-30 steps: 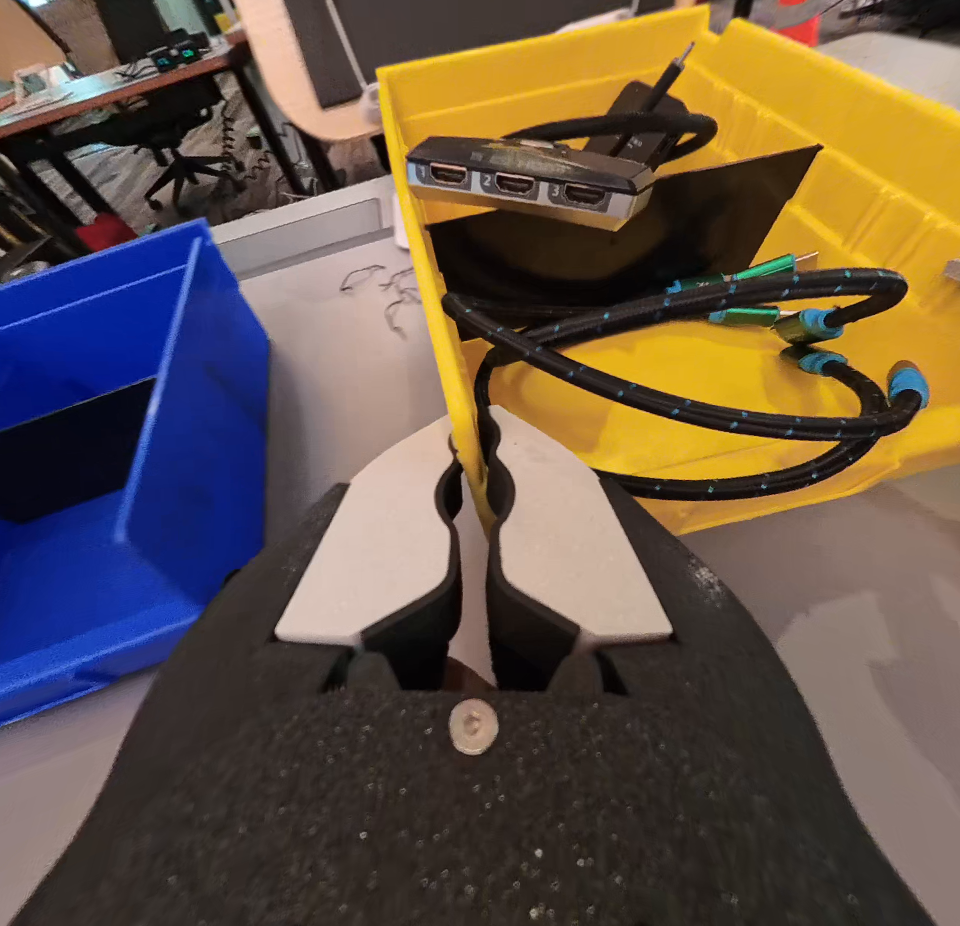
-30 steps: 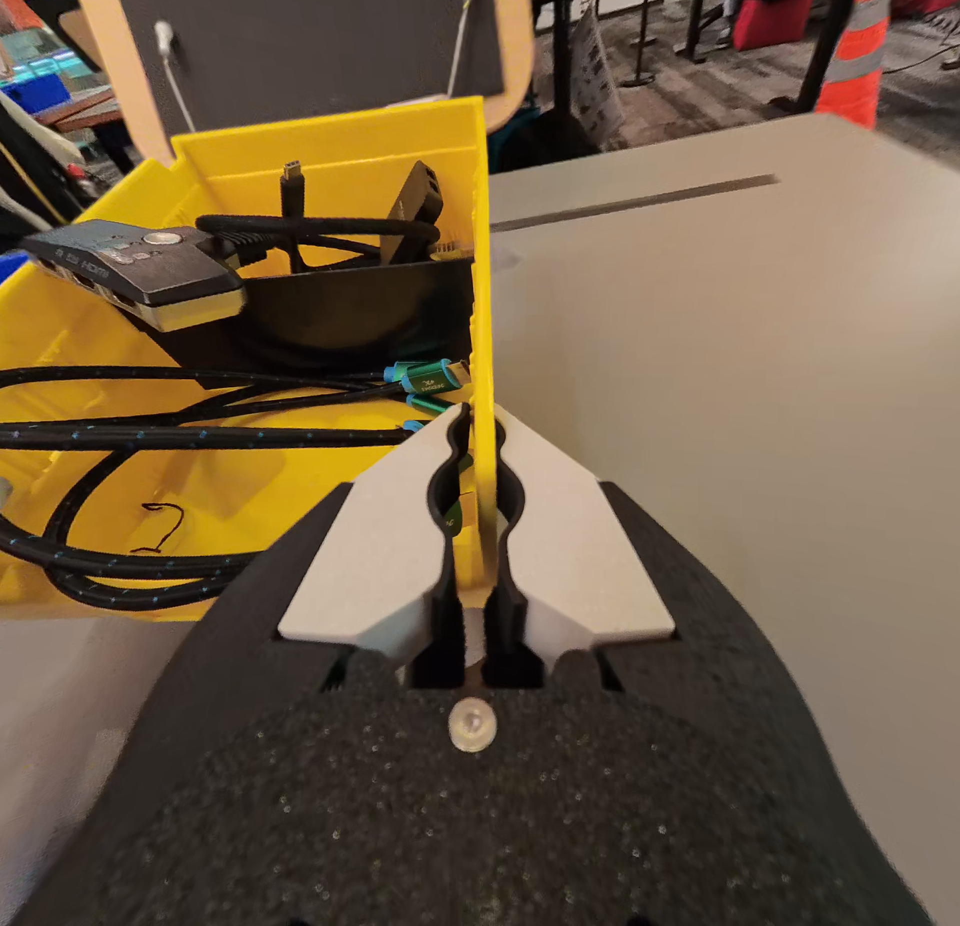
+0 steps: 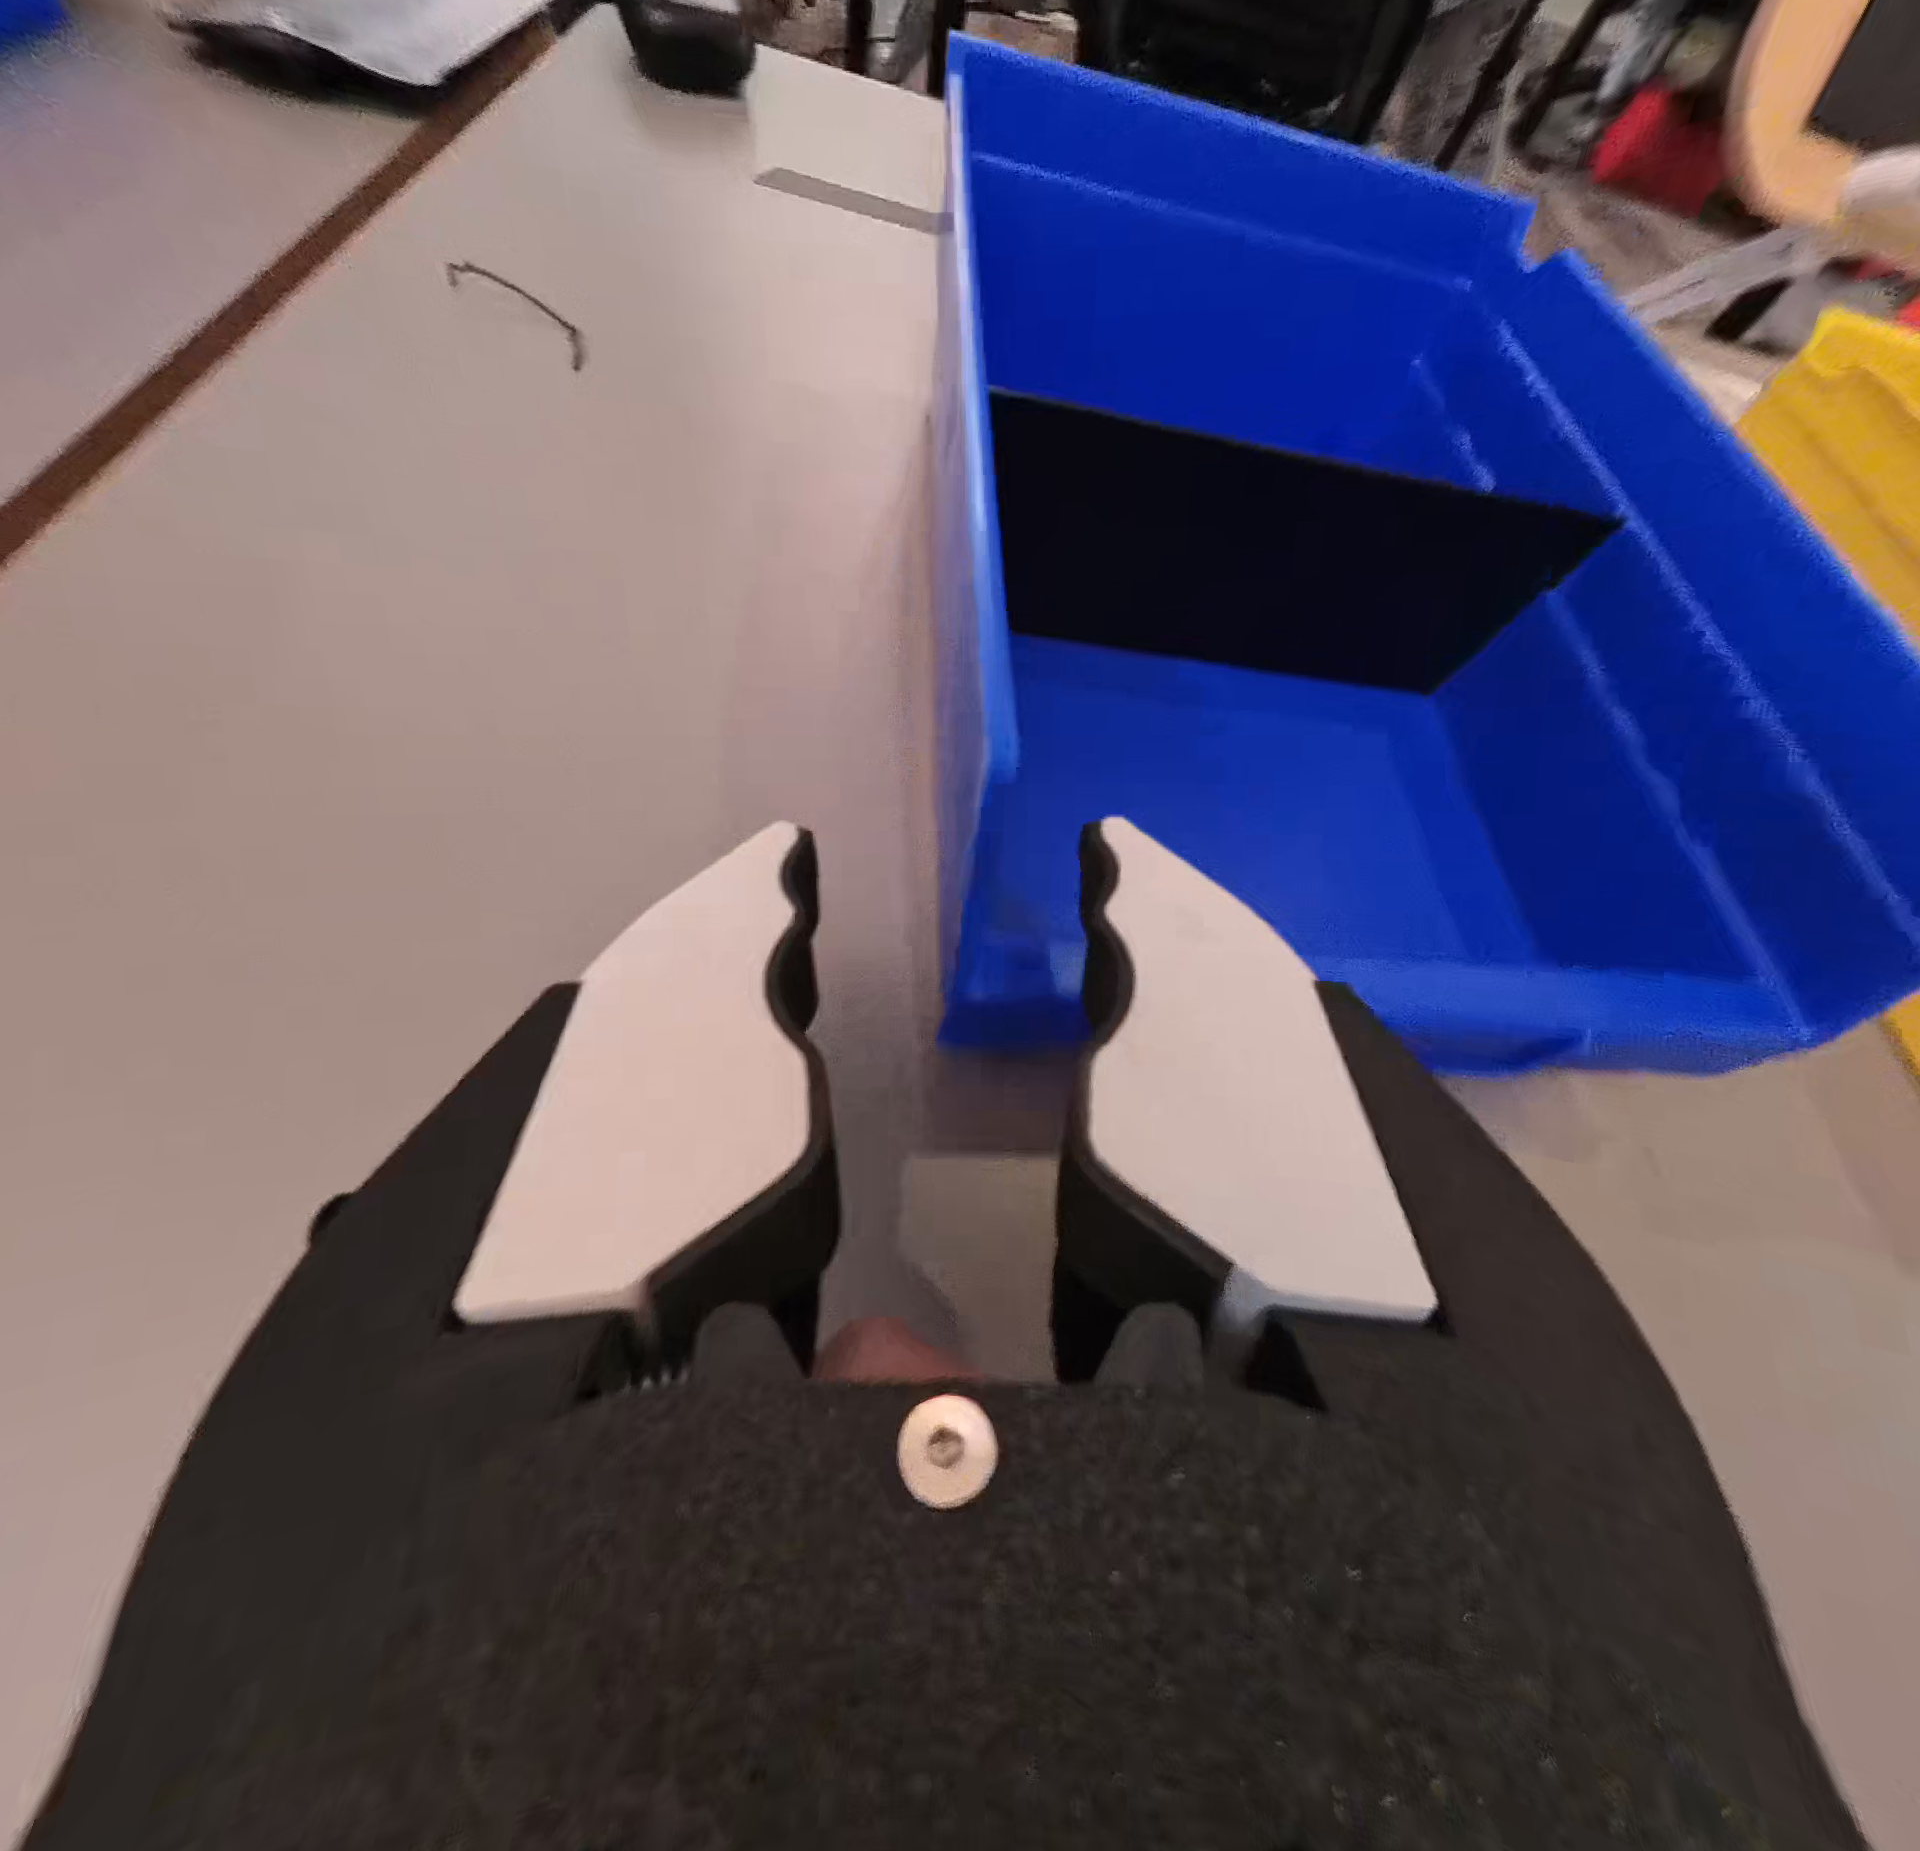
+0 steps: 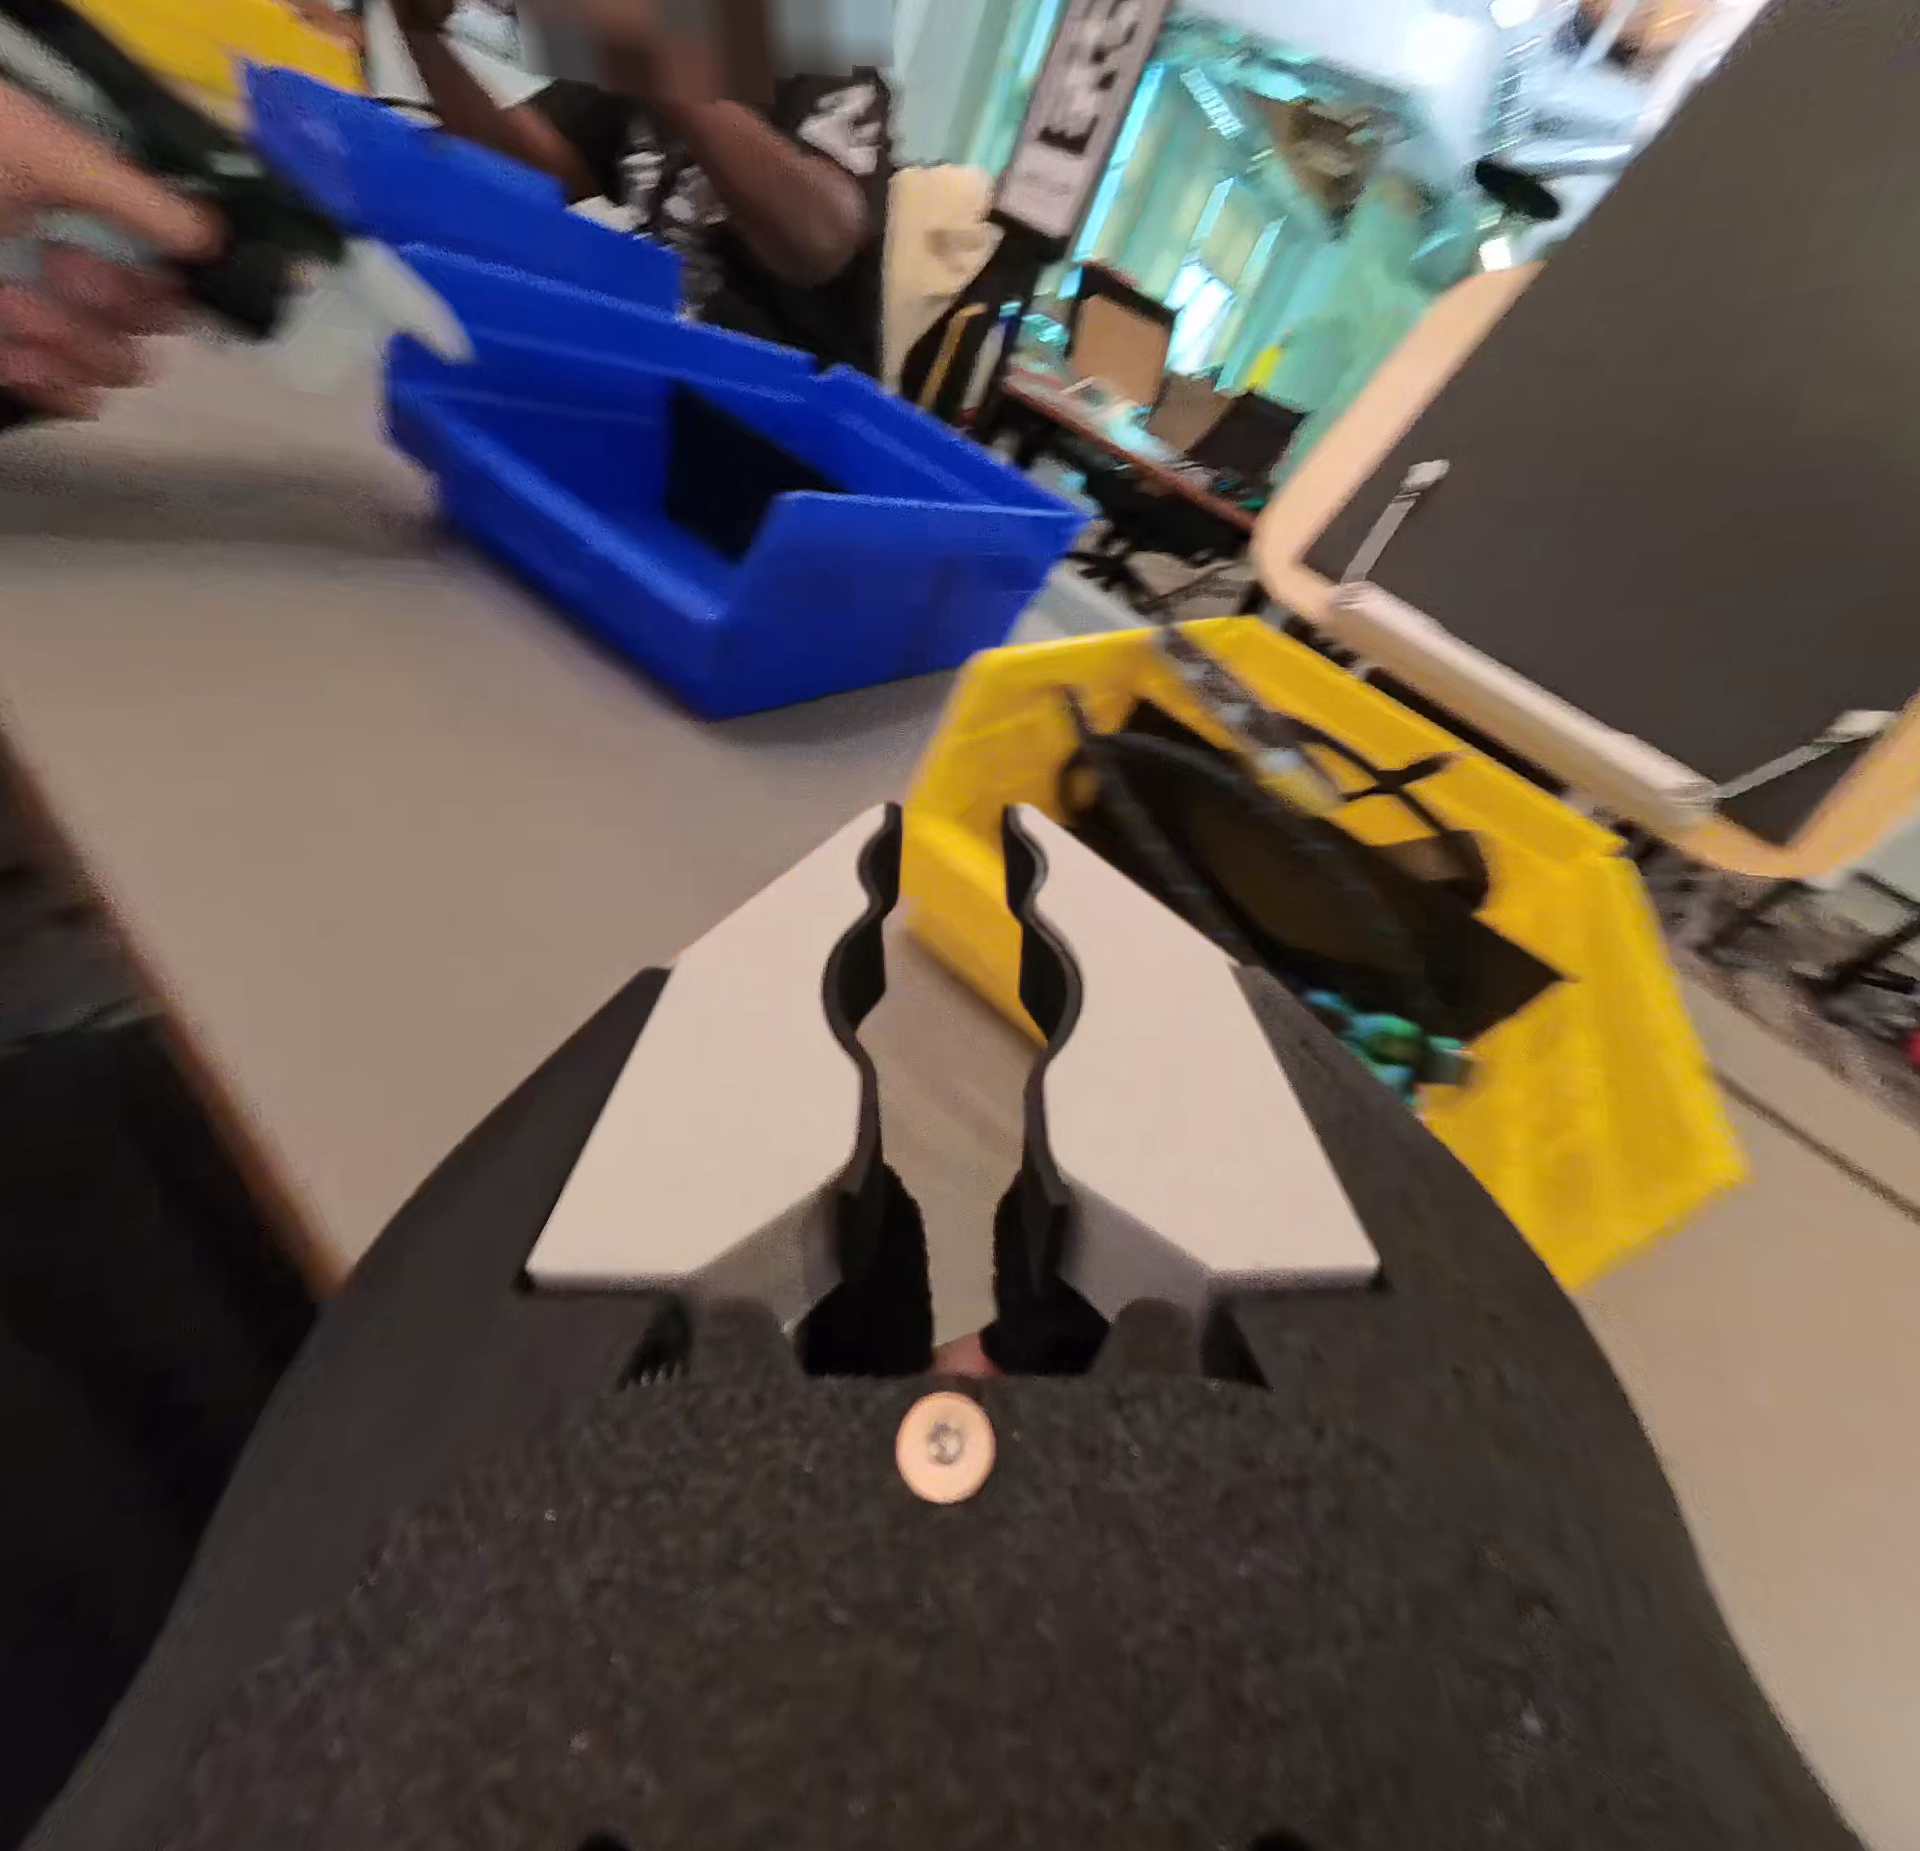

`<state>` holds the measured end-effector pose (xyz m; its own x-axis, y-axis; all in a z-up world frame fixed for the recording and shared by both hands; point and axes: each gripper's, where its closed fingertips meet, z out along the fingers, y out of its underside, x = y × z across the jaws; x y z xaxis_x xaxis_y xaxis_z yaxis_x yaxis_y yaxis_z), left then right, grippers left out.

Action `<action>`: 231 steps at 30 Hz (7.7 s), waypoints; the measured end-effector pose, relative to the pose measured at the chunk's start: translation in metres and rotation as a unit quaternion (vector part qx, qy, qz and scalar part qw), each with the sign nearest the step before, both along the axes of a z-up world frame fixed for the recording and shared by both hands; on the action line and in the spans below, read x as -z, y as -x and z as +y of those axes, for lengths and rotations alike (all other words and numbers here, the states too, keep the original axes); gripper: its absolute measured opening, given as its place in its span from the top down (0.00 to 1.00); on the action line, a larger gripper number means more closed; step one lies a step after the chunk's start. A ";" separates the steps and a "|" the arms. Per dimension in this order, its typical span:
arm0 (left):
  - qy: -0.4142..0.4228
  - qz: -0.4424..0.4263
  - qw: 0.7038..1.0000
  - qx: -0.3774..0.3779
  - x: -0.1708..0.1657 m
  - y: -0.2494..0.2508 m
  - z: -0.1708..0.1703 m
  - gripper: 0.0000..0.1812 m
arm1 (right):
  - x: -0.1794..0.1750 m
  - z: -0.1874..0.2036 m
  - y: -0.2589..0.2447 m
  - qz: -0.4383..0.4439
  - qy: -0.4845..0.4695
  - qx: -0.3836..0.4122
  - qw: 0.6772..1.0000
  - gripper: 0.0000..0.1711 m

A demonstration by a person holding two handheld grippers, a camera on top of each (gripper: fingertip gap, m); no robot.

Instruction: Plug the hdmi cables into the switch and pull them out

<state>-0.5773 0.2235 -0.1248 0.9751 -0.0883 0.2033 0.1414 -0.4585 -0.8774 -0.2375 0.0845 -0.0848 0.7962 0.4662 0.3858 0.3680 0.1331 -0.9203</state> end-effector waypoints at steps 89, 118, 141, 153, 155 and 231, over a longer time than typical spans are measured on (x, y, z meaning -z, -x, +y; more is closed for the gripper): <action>-0.176 0.055 0.931 0.317 -0.083 -0.407 -0.126 0.79 | -0.016 0.029 -0.458 0.160 0.134 0.358 0.910 0.80; -0.092 0.120 0.981 0.122 -0.017 -0.298 -0.014 0.98 | 0.017 0.097 -0.154 0.183 0.139 0.306 0.924 0.99; -0.070 0.088 0.993 0.037 -0.006 -0.021 0.054 0.99 | 0.031 0.172 0.125 0.172 0.172 0.198 0.949 0.97; -0.096 0.070 0.993 0.003 -0.027 -0.015 0.049 0.88 | -0.001 0.114 0.100 0.158 0.244 -0.004 0.957 0.82; -0.117 0.060 0.991 -0.015 -0.039 -0.009 0.041 0.84 | -0.005 0.093 0.071 0.149 0.251 -0.029 0.956 0.79; -0.083 0.042 0.987 0.129 -0.028 -0.133 -0.028 0.79 | 0.029 -0.003 -0.377 0.273 0.165 0.297 0.900 0.83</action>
<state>-0.4445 0.1955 -0.0964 0.9284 -0.3619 0.0841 -0.0387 -0.3193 -0.9469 0.1398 0.0817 -0.1137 0.9718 -0.0867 -0.2195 -0.2345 -0.2515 -0.9390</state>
